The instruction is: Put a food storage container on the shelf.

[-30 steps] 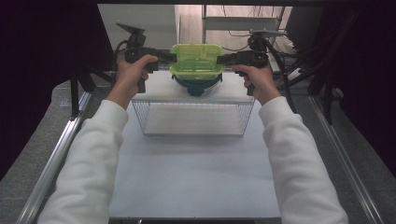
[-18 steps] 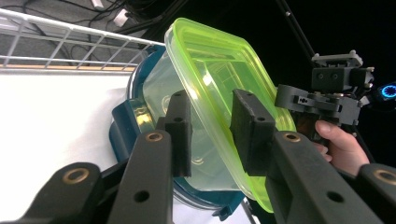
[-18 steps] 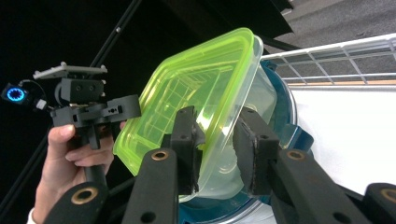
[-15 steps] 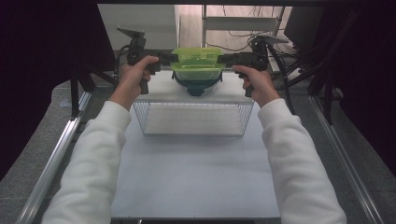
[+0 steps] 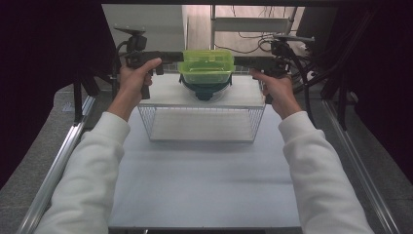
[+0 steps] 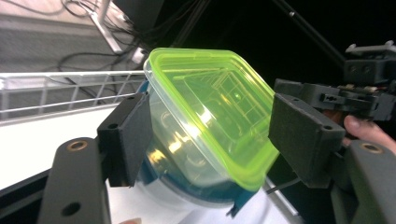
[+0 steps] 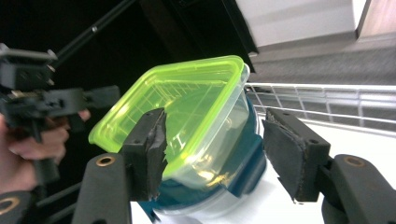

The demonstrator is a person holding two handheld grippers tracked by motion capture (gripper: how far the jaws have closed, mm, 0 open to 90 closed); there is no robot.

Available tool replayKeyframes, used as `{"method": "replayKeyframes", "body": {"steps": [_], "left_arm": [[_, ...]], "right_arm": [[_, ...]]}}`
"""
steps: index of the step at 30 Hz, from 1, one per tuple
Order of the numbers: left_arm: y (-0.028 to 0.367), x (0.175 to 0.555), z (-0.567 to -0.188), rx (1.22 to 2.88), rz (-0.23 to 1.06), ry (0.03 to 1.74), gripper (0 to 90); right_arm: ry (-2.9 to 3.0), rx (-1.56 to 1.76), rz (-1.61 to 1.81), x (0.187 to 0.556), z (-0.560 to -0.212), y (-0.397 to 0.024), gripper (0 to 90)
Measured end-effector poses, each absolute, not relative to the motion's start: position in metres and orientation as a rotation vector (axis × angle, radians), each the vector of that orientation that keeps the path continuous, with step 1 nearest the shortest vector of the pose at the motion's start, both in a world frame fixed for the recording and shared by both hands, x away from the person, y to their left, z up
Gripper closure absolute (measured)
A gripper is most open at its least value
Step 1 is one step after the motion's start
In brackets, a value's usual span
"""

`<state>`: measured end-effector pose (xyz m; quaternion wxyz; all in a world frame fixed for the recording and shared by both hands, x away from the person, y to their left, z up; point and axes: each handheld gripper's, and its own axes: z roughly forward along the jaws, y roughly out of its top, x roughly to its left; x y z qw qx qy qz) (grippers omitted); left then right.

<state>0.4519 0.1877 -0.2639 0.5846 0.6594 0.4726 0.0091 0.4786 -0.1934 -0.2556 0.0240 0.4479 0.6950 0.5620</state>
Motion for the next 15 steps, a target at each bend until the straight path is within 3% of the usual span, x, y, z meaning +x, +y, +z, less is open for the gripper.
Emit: {"method": "replayKeyframes", "body": {"steps": [8,15], "left_arm": [[0.199,0.401,-0.257,1.577,0.125,1.02,26.3],[0.211,0.349,-0.284,1.609,0.18,0.978,25.4]], "right_arm": [[2.195,1.162,1.64,0.441,-0.252,-0.199,31.6],[2.226,1.038,1.63,0.398,-0.264,-0.218,29.3]]}}
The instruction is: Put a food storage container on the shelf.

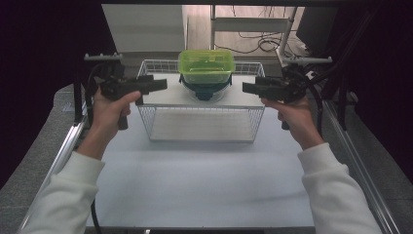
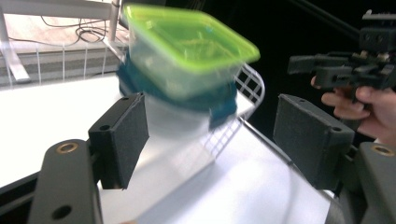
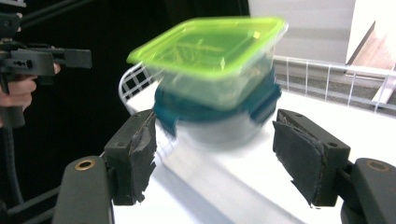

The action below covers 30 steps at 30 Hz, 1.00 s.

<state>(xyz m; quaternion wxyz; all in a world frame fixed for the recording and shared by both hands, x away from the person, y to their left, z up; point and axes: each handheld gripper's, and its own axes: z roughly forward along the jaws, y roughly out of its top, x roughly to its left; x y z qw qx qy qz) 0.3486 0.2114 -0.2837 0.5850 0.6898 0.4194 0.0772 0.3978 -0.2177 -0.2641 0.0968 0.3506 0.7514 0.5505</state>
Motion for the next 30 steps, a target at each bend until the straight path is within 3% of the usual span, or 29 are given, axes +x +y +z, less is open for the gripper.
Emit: {"method": "replayKeyframes", "body": {"steps": [8,19,30], "left_arm": [[0.216,0.304,-0.324,1.68,0.23,0.983,25.0],[0.213,0.267,-0.4,1.751,0.181,1.058,24.5],[0.213,0.26,-0.455,1.827,0.183,1.156,24.7]], "right_arm": [[2.229,1.022,1.601,0.354,-0.298,-0.249,28.5],[2.312,1.047,1.532,0.309,-0.37,-0.26,28.5],[2.401,1.105,1.388,0.301,-0.437,-0.267,27.4]]}}
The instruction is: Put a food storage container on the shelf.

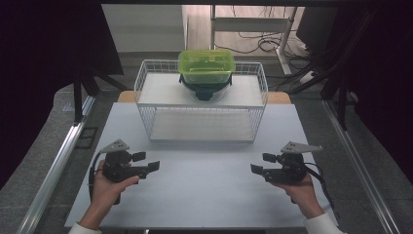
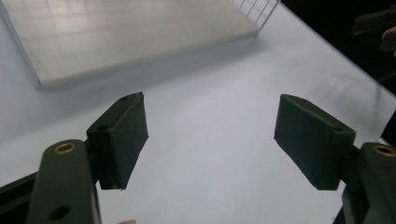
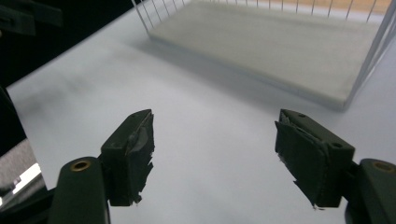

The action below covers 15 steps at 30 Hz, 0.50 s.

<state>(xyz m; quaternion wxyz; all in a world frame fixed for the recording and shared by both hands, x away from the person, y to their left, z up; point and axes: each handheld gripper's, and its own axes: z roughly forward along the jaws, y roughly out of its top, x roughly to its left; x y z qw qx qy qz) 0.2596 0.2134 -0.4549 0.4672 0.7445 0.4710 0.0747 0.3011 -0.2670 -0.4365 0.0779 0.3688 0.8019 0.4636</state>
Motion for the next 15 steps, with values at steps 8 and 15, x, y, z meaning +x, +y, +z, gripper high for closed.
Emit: {"method": "replayKeyframes", "body": {"steps": [8,15], "left_arm": [[0.211,0.263,-0.461,1.846,0.19,1.159,24.6],[0.212,0.271,-0.463,1.837,0.198,1.167,23.8]], "right_arm": [[2.4,1.111,1.372,0.301,-0.442,-0.272,26.1],[2.364,1.148,1.398,0.305,-0.449,-0.282,21.5]]}}
